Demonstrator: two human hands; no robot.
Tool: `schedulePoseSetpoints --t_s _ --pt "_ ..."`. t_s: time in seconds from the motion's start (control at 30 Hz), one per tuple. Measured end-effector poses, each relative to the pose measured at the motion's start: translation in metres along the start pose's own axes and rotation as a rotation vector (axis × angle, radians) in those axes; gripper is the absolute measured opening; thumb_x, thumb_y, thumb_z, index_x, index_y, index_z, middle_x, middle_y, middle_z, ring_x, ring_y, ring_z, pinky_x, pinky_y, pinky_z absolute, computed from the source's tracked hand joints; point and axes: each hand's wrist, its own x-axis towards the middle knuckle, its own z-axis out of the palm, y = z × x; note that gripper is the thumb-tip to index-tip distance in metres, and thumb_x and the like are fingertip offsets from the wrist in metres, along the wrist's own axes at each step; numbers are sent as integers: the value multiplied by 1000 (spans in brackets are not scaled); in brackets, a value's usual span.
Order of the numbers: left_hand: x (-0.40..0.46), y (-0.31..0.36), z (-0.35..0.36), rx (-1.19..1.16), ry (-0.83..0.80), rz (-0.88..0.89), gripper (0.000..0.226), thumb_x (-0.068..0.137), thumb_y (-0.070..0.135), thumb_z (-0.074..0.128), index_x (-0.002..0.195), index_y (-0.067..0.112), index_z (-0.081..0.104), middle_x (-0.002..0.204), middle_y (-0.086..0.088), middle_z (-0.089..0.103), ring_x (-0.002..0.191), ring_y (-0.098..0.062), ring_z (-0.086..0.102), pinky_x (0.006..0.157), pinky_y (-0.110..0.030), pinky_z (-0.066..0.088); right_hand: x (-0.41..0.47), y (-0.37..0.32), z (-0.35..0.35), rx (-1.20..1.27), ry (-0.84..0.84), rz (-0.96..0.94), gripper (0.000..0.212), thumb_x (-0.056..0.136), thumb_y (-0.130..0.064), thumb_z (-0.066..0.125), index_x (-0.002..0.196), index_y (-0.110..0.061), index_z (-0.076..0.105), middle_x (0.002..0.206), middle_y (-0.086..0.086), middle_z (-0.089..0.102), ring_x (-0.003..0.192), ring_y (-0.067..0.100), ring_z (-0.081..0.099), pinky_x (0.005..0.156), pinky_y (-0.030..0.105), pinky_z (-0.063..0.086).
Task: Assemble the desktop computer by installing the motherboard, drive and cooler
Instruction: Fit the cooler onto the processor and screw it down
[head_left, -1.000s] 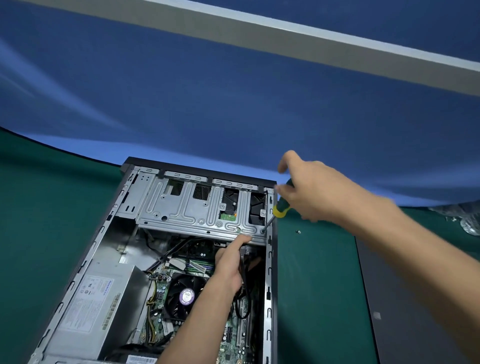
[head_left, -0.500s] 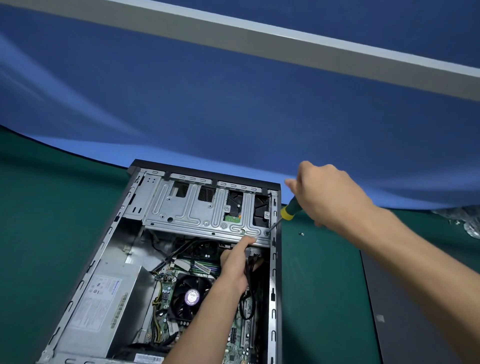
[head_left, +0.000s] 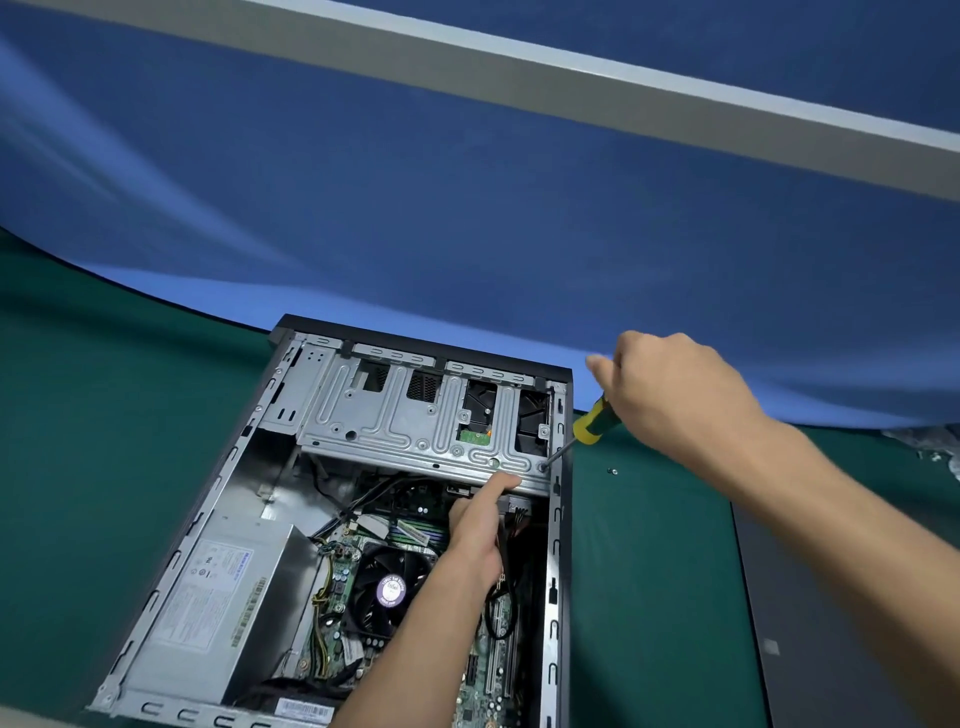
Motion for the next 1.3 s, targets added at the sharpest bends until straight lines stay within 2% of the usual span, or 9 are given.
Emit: schedulePoseSetpoints --t_s 0.13,0.23,0.37,0.5,0.63,0.77,0.87,1.2,1.3 --pt "-3 3 0 7 -15 -12 62 72 16 73 124 -5 49 118 -30 58 80 -32 59 62 -36 53 4 0 -8 130 -184 -25 15 94 -32 48 99 -22 38 67 4 63 42 17 58 56 28 45" --pt "-3 2 0 9 -22 -18 62 72 16 73 125 -4 48 121 -30 56 84 -33 60 61 -35 53 9 -1 -6 -4 1 34 34 99 -39 38 78 -12 42 70 9 58 47 20 48 48 27 33" --pt "-4 3 1 23 -8 -13 59 72 17 73 124 -1 49 118 -28 58 86 -33 62 60 -33 53 9 -2 -16 129 -278 -4 18 93 -36 50 98 -22 39 68 6 67 42 16 59 52 26 42" --pt "-4 2 2 31 2 -12 60 71 18 74 123 0 49 119 -28 57 95 -35 62 67 -36 54 10 -9 -6 -70 -7 -1 32 99 -36 37 79 -11 41 72 7 54 52 21 48 48 27 31" --pt "-2 2 1 38 9 1 60 71 18 74 122 0 49 115 -27 60 102 -38 62 67 -36 55 13 -11 -11 94 -221 -49 15 94 -29 47 98 -17 38 85 7 59 51 21 60 59 35 50" --pt "1 -1 0 55 3 -6 64 70 20 75 124 0 48 117 -27 58 105 -40 60 82 -48 54 15 -11 -8 -95 -20 -16 30 97 -37 40 80 -13 38 75 8 55 52 17 43 48 28 29" --pt "1 0 0 67 7 10 62 70 22 74 123 0 48 117 -27 58 105 -40 60 82 -47 54 17 -11 -10 -3 -182 -33 15 93 -29 49 93 -17 39 72 5 61 48 18 55 52 28 42" --pt "6 -2 -3 101 -4 32 62 69 23 75 120 -1 50 118 -25 58 108 -37 58 92 -51 49 16 -11 -5 -94 20 -29 34 97 -35 42 74 -11 40 65 5 51 49 19 45 47 27 30" --pt "7 -3 -3 104 3 39 64 69 24 76 122 0 49 117 -24 59 107 -35 59 91 -49 50 14 -10 -12 13 -189 -40 23 92 -38 51 96 -18 39 75 4 58 47 17 56 53 29 42"
